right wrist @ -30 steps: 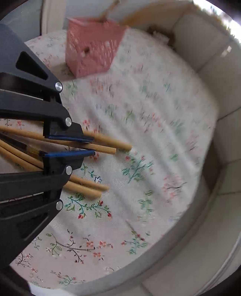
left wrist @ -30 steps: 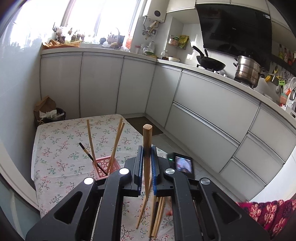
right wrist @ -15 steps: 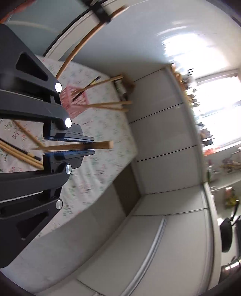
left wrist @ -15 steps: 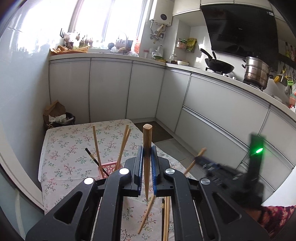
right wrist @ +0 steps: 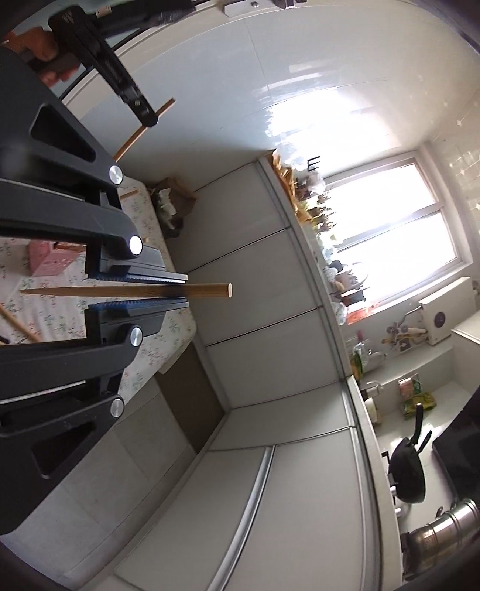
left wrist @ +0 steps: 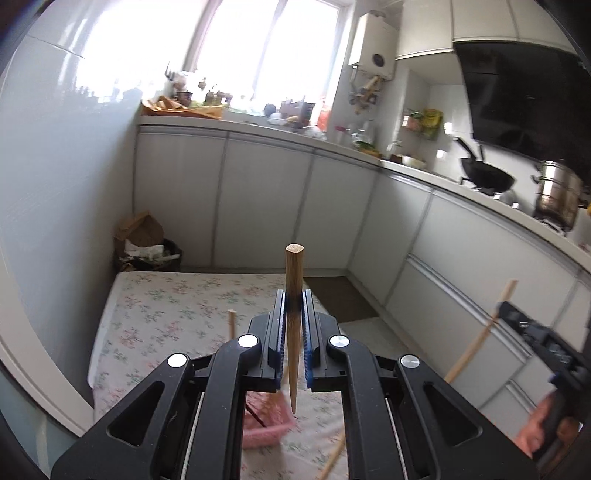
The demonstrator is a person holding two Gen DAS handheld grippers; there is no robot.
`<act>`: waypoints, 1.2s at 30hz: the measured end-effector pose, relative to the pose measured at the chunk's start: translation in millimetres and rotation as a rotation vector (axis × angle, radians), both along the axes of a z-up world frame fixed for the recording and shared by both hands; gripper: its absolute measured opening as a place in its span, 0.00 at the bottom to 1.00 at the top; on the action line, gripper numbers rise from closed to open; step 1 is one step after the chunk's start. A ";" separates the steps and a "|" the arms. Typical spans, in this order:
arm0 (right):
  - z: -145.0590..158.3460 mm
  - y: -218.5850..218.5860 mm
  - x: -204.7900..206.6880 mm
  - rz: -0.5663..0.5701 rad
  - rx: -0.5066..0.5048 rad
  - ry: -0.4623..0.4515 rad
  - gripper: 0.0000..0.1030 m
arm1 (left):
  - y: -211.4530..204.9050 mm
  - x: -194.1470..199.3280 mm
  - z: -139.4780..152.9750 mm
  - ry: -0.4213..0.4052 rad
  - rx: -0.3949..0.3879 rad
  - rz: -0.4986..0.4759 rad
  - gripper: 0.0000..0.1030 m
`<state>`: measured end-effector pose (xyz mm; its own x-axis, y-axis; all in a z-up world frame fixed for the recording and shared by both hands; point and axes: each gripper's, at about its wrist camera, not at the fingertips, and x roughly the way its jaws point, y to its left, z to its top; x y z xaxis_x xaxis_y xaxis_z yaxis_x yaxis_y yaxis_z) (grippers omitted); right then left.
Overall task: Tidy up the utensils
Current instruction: 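Carry both chopsticks over the pink basket and open both tools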
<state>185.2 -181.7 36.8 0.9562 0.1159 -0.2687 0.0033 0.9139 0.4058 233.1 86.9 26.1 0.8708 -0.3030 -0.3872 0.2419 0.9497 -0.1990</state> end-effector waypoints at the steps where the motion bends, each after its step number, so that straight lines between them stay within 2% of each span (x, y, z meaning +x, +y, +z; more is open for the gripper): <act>1: -0.5 -0.7 1.1 0.004 0.004 0.001 0.08 | 0.9 6.9 -2.7 0.010 0.001 0.009 0.07; 6: -9.8 -0.4 16.5 0.022 0.017 0.025 0.08 | -0.2 26.1 -21.2 0.054 0.041 0.038 0.08; 9: -12.2 1.5 22.9 0.026 0.020 0.027 0.08 | -3.0 35.6 -39.0 0.119 0.063 0.026 0.09; 10: -12.5 2.5 24.0 0.028 0.024 0.027 0.08 | -3.6 38.0 -45.7 0.143 0.071 0.026 0.12; 12: -12.7 5.0 26.5 0.034 0.029 0.025 0.08 | 0.3 37.3 -53.2 0.165 0.051 0.032 0.29; 14: -12.6 7.8 28.2 0.042 0.033 0.016 0.08 | 9.1 34.5 -53.0 0.158 0.023 0.062 0.36; 17: -8.2 17.8 31.0 0.057 0.037 -0.014 0.08 | 24.8 19.6 -36.8 0.101 -0.015 0.103 0.37; 19: -6.2 27.0 34.7 0.072 0.047 -0.033 0.08 | 40.3 4.3 -19.3 0.042 -0.061 0.145 0.42; 21: -3.9 38.7 40.3 0.086 0.044 -0.050 0.08 | 56.2 -10.8 -5.4 -0.011 -0.117 0.179 0.53; 23: -4.8 52.3 47.5 0.099 0.037 -0.063 0.08 | 63.4 -18.5 2.4 -0.039 -0.137 0.195 0.55; 26: -12.2 71.9 58.2 0.123 0.022 -0.058 0.08 | 69.6 -23.4 5.2 -0.056 -0.126 0.220 0.55; 33: -55.0 112.7 77.4 0.180 -0.041 -0.017 0.08 | 78.7 -15.5 -4.4 -0.006 -0.144 0.197 0.55; 36: -74.3 126.2 86.1 0.208 -0.081 0.030 0.09 | 78.0 -13.6 -7.7 0.007 -0.122 0.198 0.55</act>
